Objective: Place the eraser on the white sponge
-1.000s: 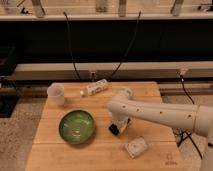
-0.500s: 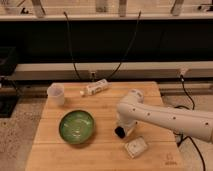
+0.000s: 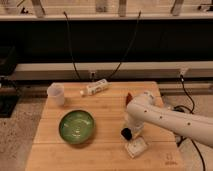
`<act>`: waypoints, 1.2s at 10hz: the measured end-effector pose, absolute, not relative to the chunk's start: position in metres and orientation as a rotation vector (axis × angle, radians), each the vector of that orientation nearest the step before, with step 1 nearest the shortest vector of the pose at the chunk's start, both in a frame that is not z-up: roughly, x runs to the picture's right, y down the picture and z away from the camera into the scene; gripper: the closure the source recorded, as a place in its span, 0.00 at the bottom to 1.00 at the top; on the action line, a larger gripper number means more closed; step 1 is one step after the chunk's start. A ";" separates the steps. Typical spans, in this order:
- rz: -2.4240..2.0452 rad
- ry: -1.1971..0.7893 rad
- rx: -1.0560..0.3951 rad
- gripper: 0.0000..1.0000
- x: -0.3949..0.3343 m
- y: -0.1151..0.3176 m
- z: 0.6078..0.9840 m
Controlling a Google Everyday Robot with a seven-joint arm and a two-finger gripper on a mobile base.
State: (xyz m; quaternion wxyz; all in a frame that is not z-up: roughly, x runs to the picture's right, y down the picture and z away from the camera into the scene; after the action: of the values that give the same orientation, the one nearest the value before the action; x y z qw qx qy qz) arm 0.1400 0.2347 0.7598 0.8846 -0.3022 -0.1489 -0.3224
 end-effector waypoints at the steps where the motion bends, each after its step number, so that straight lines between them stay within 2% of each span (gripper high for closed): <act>1: -0.667 -0.313 -0.632 0.99 0.142 0.237 0.758; 12: -0.667 -0.343 -0.651 0.99 0.158 0.258 0.743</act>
State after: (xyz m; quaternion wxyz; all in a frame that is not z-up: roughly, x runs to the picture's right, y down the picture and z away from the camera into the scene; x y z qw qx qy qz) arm 0.1580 0.2581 0.7433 0.8791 -0.3125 -0.1644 -0.3201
